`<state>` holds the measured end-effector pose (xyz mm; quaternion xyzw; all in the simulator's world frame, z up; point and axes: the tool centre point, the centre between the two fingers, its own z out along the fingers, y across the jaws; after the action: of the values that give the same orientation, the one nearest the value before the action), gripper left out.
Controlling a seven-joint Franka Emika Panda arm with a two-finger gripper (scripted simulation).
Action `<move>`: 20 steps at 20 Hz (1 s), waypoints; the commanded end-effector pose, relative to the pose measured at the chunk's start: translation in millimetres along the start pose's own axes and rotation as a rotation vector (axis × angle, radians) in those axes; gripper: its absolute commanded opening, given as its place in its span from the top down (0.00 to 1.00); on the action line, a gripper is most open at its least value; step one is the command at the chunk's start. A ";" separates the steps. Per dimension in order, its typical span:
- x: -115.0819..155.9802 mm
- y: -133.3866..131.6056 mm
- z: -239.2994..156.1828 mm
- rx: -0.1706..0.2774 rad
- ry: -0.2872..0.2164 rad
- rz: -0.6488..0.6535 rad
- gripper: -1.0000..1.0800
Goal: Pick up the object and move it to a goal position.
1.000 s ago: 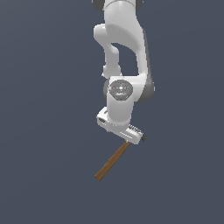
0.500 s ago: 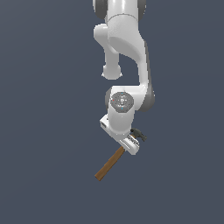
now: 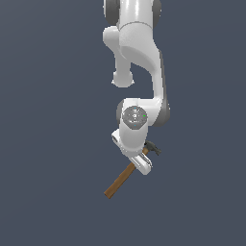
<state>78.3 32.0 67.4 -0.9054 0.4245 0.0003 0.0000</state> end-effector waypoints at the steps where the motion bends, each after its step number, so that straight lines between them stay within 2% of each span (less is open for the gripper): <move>1: 0.4 -0.5 0.7 0.000 0.000 0.007 0.04; 6: 0.1 -0.1 6.5 0.000 0.000 0.004 0.04; 15: -0.5 0.6 47.6 0.000 0.000 0.007 0.04; 20: 0.3 -0.5 50.8 0.000 0.000 0.007 0.04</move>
<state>78.4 33.2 17.2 -0.9042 0.4272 0.0003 0.0003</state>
